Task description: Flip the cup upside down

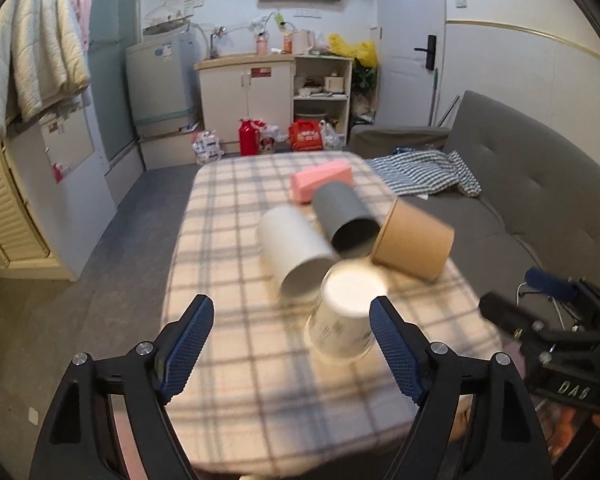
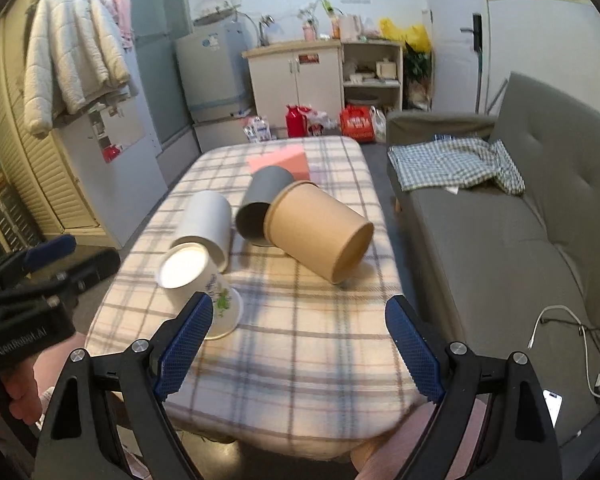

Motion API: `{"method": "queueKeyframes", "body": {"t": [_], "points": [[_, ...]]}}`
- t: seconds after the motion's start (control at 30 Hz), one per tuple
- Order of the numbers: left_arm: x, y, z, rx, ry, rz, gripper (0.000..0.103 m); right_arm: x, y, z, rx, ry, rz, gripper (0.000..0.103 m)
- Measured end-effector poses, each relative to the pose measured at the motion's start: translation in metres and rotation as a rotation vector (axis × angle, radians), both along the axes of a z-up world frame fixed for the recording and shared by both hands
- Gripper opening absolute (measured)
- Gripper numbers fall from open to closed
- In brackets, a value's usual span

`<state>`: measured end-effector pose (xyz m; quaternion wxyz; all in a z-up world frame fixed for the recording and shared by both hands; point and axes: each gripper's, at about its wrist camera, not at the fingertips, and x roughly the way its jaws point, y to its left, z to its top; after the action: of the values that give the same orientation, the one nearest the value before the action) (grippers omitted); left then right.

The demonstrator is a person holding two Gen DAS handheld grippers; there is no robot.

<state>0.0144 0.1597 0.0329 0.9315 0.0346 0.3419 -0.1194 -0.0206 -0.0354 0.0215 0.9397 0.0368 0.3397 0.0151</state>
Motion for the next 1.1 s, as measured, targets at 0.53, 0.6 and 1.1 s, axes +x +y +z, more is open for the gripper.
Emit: {"method": "queueKeyframes", "body": {"t": [0.53,0.6,1.1], "points": [[-0.024,0.034,-0.026,-0.004,-0.011,0.1,0.102,-0.003,0.019,-0.016,-0.037,0.016,0.01,0.103],[-0.026,0.032,-0.026,0.005,-0.02,0.096,0.102,-0.002,0.02,-0.018,-0.038,0.021,0.014,0.103],[-0.028,0.03,-0.027,0.004,-0.021,0.092,0.102,0.0,0.022,-0.022,-0.045,0.034,0.025,0.103]]}}
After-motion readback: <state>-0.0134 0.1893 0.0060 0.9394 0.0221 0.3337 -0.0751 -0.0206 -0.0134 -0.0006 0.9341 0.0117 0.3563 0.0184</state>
